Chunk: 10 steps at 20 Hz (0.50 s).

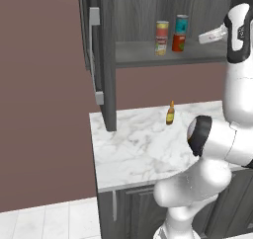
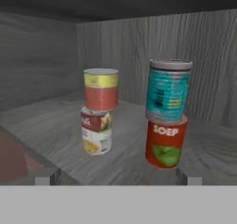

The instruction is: Stack two cans on top of the other two cans in the cabinet.

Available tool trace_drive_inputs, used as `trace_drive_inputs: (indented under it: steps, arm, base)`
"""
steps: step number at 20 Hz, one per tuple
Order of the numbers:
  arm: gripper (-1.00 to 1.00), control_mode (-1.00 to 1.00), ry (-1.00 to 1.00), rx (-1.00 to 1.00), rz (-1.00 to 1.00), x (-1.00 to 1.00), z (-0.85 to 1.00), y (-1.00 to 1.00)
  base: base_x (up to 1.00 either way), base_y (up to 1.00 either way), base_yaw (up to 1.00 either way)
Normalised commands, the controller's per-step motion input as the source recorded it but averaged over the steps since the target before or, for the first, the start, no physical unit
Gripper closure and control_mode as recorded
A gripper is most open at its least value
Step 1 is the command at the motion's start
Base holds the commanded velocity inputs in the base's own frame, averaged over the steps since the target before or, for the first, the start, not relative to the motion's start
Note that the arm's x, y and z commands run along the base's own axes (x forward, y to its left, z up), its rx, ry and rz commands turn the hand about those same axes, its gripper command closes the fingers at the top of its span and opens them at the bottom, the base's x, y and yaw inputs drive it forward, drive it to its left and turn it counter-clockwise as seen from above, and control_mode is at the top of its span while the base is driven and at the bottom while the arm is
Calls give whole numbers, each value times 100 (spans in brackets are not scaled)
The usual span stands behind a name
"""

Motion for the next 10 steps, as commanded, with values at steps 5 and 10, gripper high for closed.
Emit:
trace_drive_inputs:
  steps: [5,10]
  arm:
    - [-100,-100,0,-9,-20,-80,-53,53]
    - [-100,-100,0,-1,-20,-72,-74,61]
  base:
    - [0,0,0]
    - [0,0,0]
